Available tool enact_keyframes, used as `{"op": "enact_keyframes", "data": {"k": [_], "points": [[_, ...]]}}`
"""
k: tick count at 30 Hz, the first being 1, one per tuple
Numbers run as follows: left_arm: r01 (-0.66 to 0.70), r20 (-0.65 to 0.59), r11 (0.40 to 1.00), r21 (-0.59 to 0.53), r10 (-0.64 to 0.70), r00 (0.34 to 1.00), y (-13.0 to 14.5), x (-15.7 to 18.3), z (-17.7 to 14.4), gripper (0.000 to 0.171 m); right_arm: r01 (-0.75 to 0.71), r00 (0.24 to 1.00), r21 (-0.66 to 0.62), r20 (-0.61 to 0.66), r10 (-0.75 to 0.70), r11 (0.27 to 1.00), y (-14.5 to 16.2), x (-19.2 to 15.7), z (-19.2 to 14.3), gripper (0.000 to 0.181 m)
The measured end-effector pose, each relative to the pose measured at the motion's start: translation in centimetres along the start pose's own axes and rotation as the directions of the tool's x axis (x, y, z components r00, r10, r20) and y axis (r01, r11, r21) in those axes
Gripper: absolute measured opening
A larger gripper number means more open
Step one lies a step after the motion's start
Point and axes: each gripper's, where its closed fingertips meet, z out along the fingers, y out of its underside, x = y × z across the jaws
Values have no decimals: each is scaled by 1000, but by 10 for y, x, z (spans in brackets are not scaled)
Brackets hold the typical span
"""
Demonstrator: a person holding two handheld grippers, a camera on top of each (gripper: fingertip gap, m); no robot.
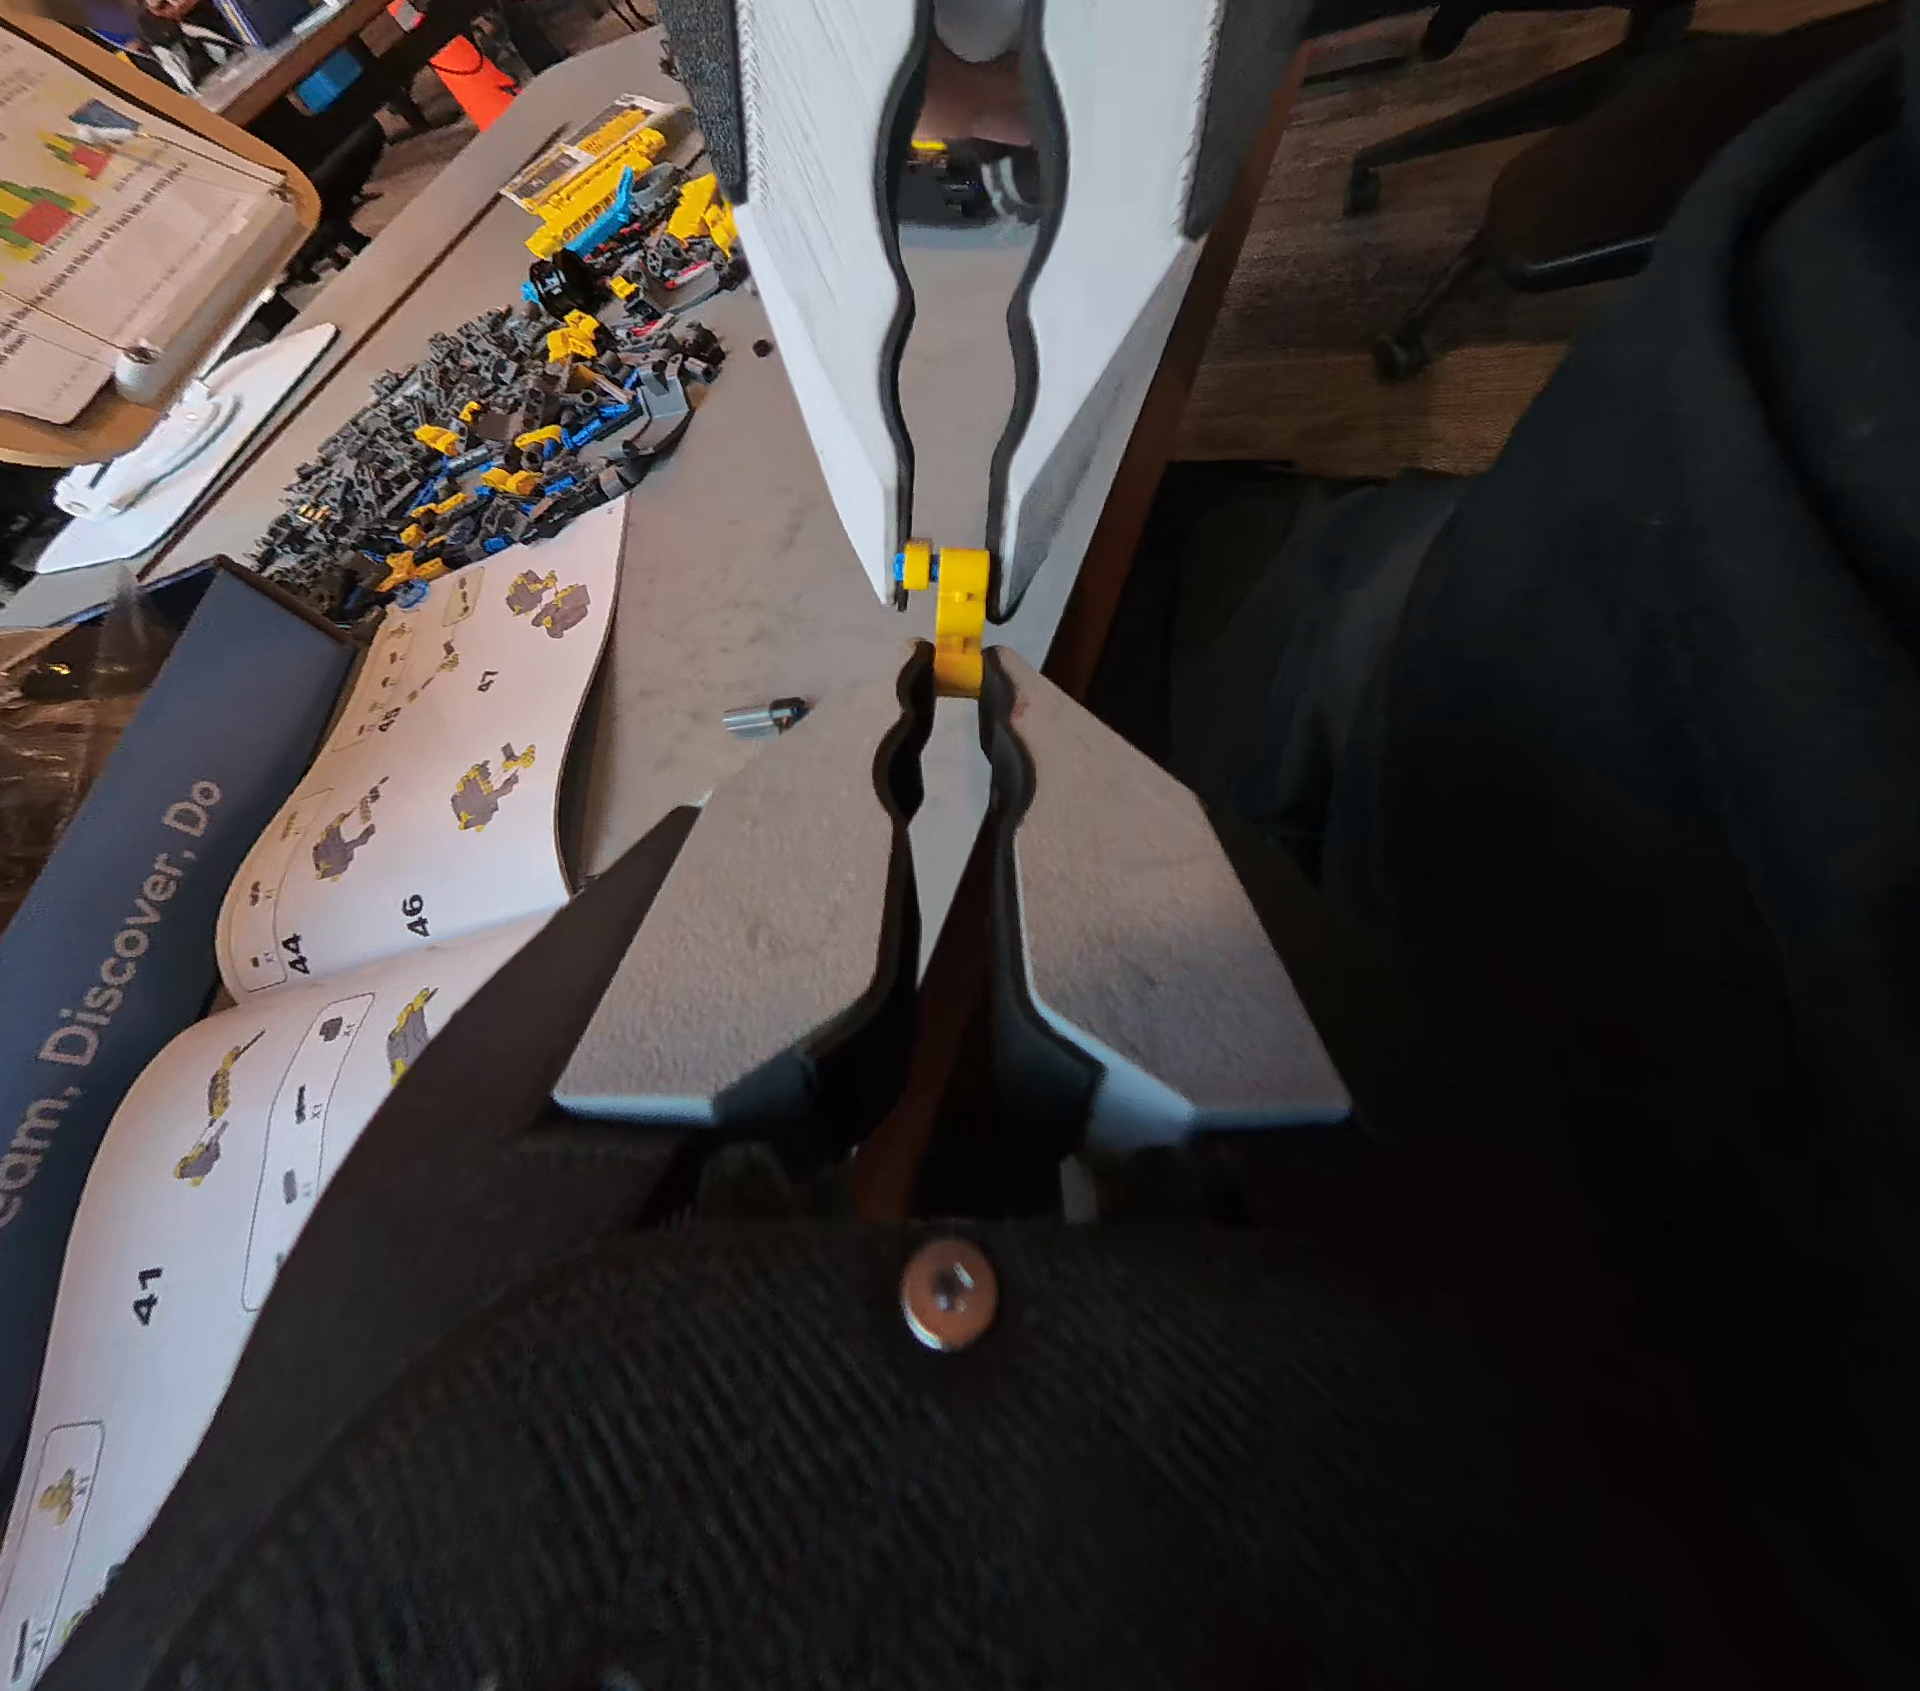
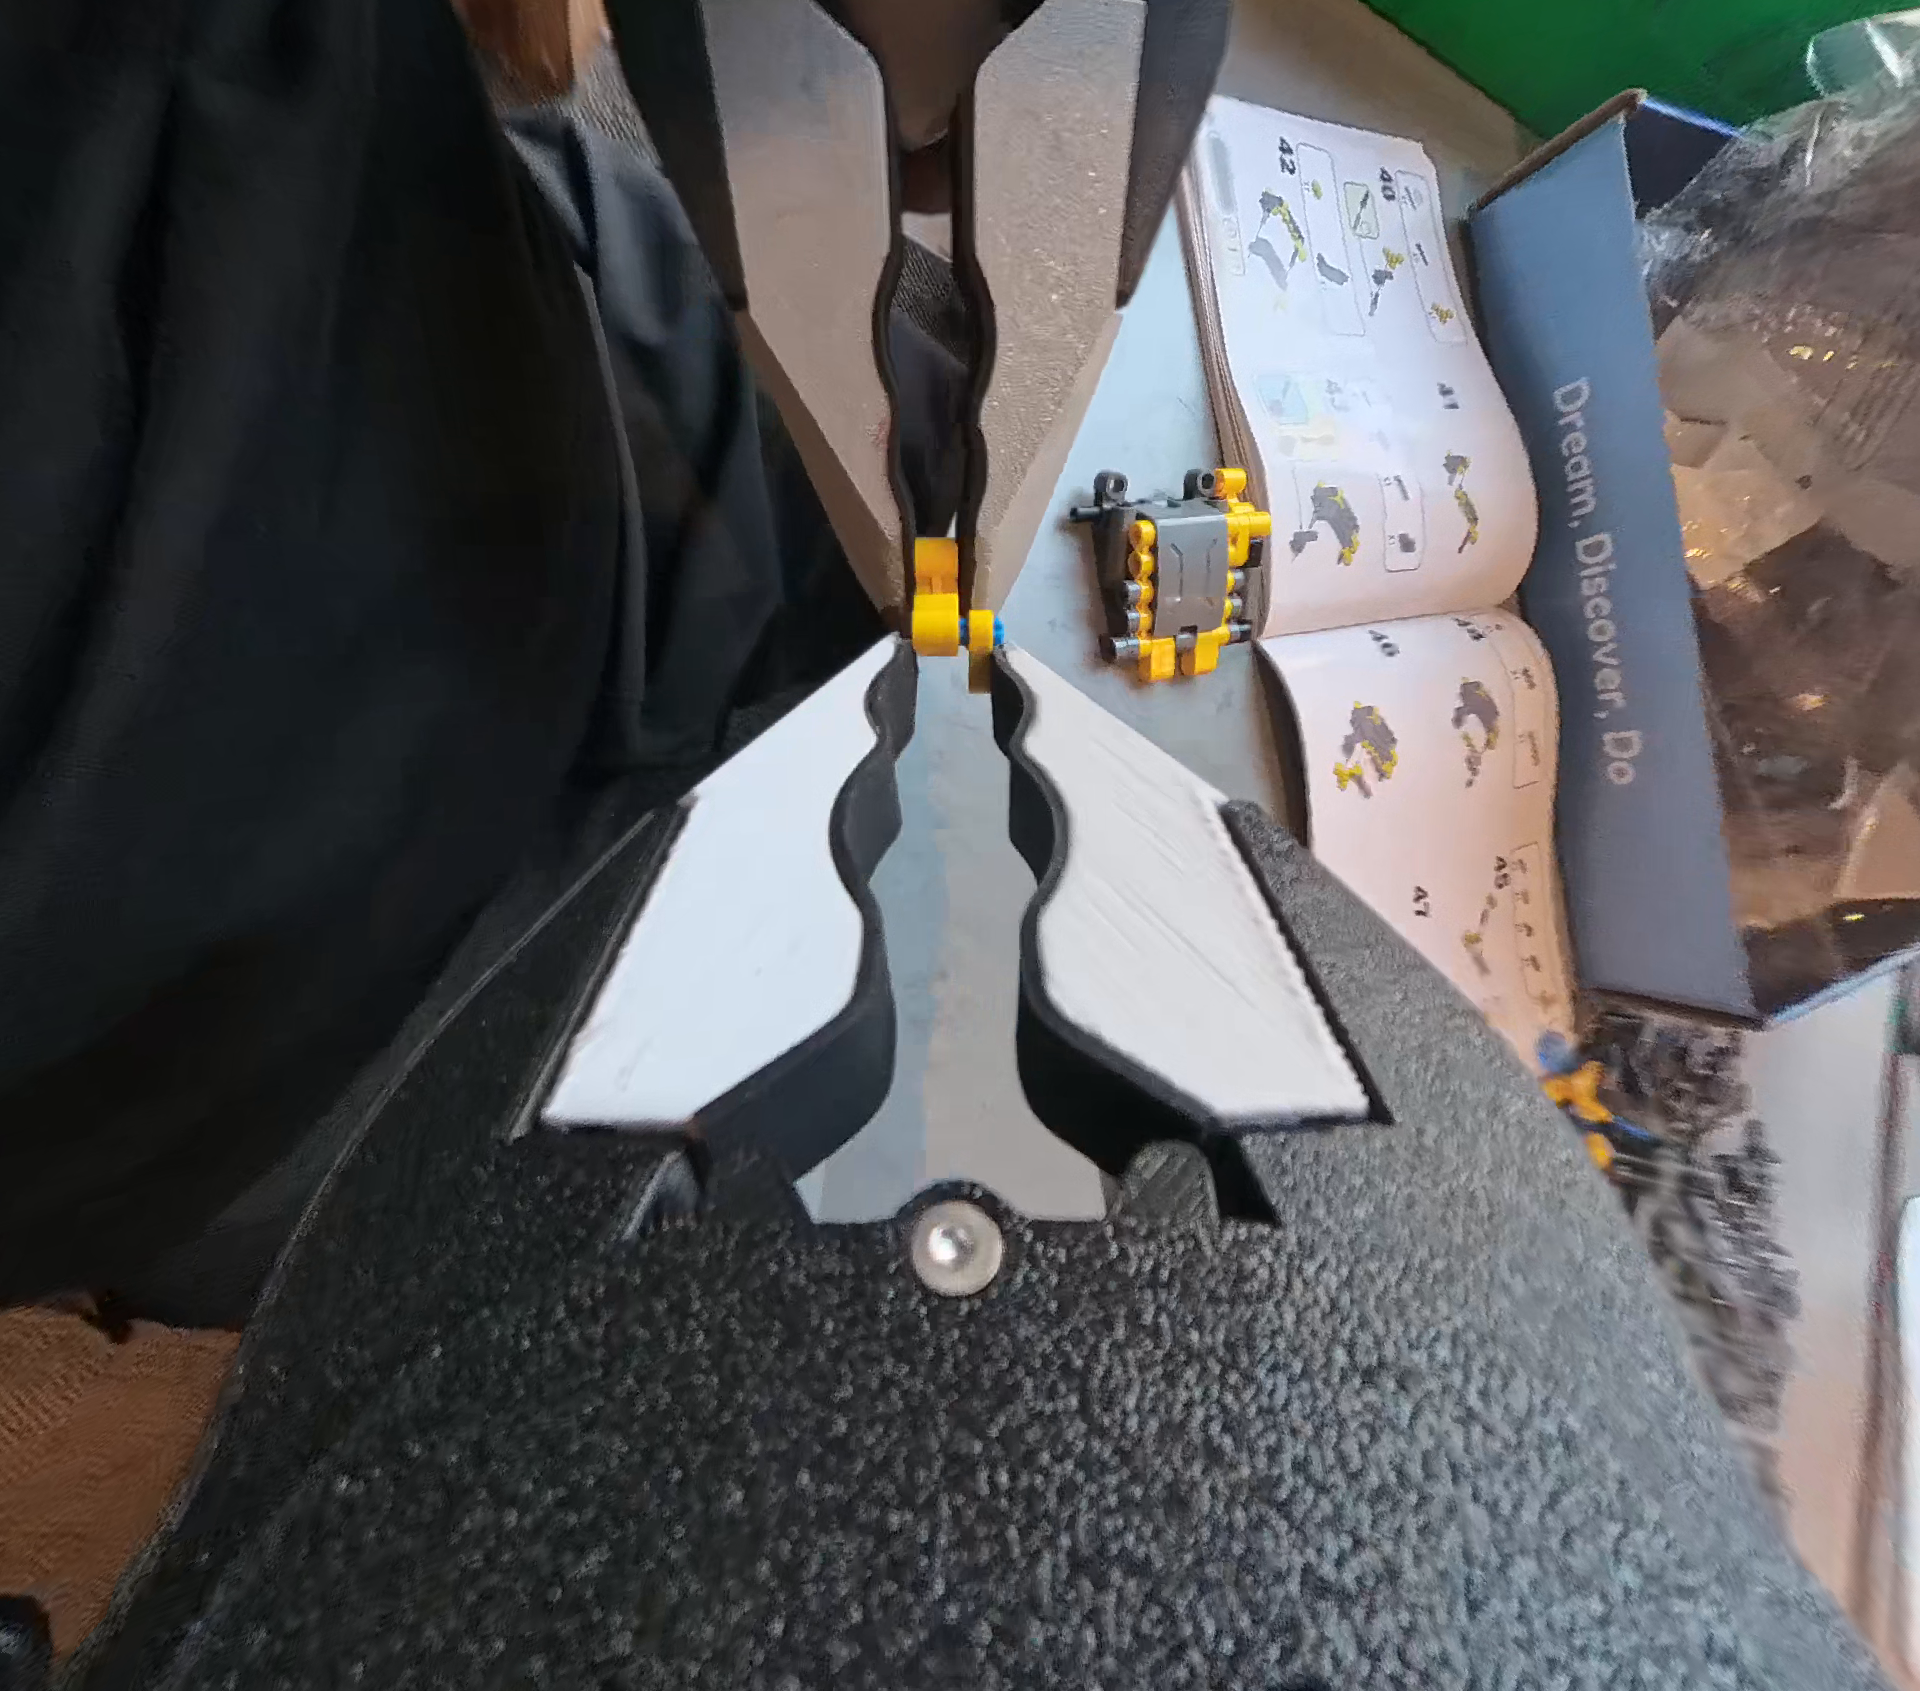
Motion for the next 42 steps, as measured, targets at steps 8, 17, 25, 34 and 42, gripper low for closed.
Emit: {"op": "enact_keyframes", "data": {"k": [8,17,25,34,42], "points": [[5,-28,997,-76,-7,1000,13,5,5,6,246,968,-186,-10,-252,951,13,-6,8,7],[328,-42,944,-27,-328,944,18,-9,8,5,-58,997,-80,-58,53,995,14,20,14,29],[764,-175,643,49,-748,640,17,-13,19,6,-159,966,-14,-208,153,987,39,35,2,21],[951,-217,302,57,-927,308,35,-25,26,5,-370,927,25,-54,371,929,71,34,25,26],[988,-284,150,31,-946,153,26,-21,24,6,-64,992,59,-107,70,996,47,22,22,23]]}}
